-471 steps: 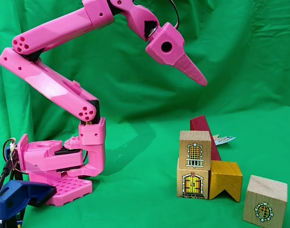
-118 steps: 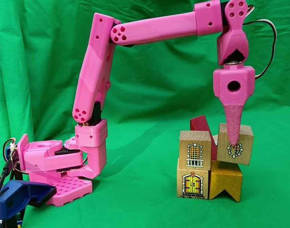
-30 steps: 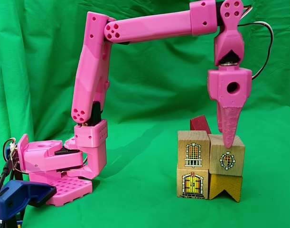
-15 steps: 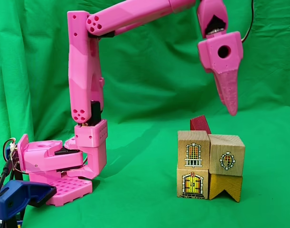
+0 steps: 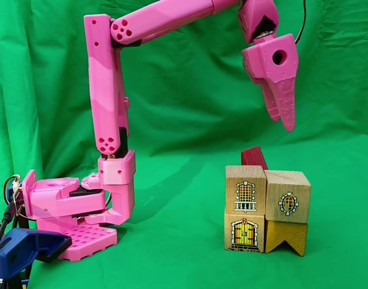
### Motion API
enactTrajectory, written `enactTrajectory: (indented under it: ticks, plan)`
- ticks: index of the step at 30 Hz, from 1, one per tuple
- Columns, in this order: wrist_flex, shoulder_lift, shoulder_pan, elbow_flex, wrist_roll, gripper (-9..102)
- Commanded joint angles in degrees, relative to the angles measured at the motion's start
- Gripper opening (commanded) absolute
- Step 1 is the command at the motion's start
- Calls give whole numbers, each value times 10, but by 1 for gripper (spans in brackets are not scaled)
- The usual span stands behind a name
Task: Grasp some building blocks and build the house on the picture.
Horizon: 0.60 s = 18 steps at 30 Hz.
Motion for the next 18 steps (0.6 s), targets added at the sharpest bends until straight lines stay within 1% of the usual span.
enactTrajectory:
  ticks: [1, 12, 18]
  plan:
    - [-5, 17, -11, -3, 4, 18]
    - [-15, -3, -54, -1, 4, 12]
    - [-99, -5, -64, 19, 4, 8]
